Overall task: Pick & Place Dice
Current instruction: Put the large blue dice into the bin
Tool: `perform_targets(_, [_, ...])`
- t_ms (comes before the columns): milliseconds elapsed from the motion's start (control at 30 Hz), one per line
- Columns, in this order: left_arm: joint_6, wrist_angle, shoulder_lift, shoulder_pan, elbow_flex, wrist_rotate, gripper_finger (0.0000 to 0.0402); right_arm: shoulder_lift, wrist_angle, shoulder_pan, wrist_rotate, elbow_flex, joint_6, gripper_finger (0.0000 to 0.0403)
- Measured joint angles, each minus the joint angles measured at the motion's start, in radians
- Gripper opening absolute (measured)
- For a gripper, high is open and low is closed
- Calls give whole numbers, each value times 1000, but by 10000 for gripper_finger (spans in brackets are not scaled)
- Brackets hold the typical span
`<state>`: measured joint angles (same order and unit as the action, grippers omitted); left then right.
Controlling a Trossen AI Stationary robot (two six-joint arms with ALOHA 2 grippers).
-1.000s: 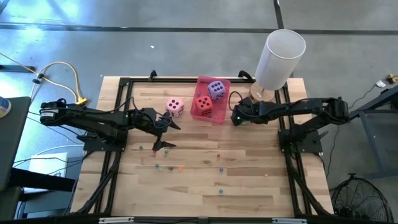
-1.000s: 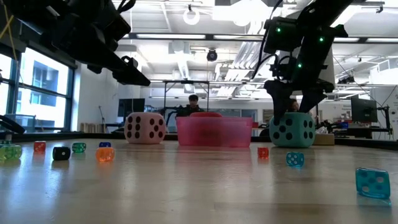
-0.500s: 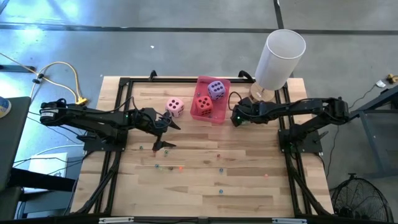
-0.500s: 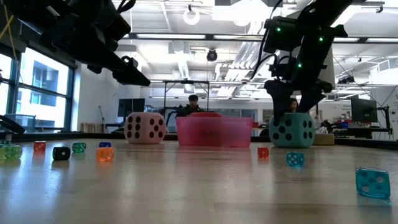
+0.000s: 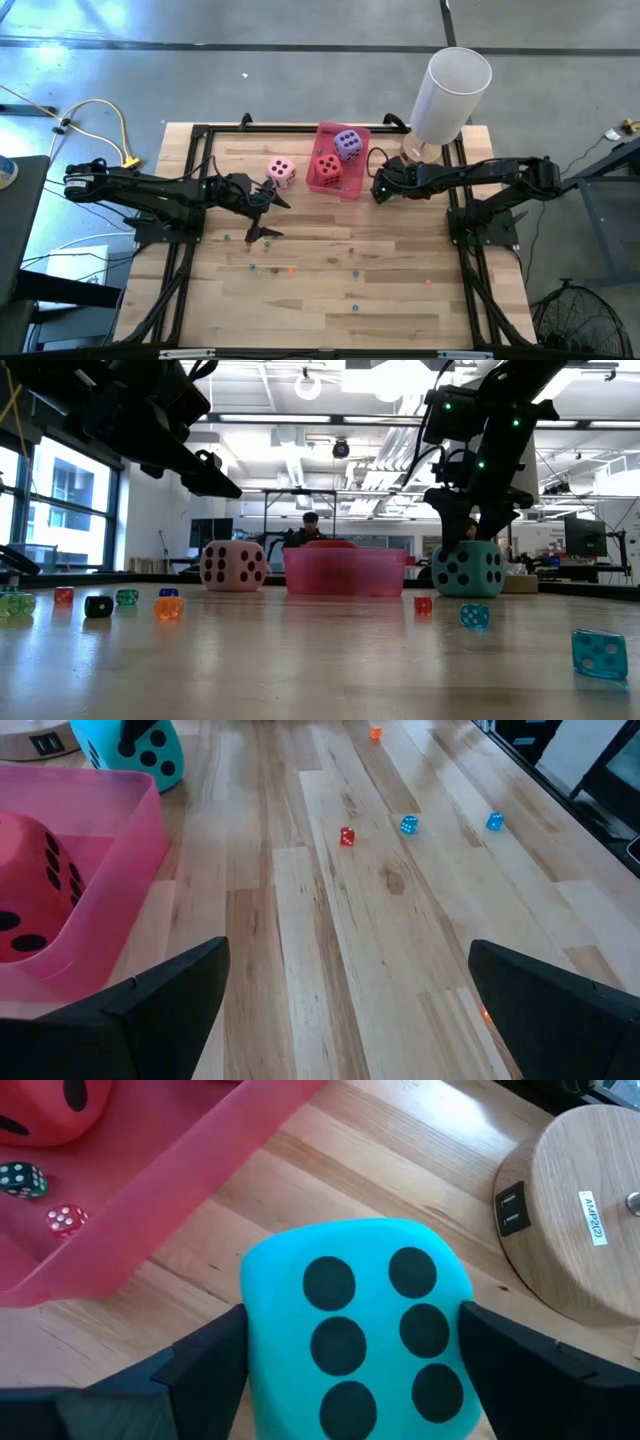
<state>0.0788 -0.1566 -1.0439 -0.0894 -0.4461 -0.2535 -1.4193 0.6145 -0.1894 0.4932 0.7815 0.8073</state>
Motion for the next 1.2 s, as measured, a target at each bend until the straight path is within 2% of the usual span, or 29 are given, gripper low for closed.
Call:
perform_targets(267, [2, 0, 0, 0, 0, 0, 400, 3, -13, 34, 18, -2, -46, 318])
perform_targets(467, [4, 0, 0, 0, 0, 2, 400, 56, -27, 81, 19, -1, -64, 308])
perform_targets(800, [4, 0, 0, 0, 0, 1, 400, 130, -21, 178, 75, 140, -178, 277])
perform_targets(967, [3, 5, 0, 0, 0, 1, 400, 130, -20, 204, 110, 158, -204, 264])
perform_targets(1033, [3, 12, 0, 0, 0, 1, 400, 119, -21, 204, 100, 158, -181, 263])
perform_targets(1200, [3, 20, 0, 0, 0, 1, 400, 72, -83, 203, -22, 158, -202, 284])
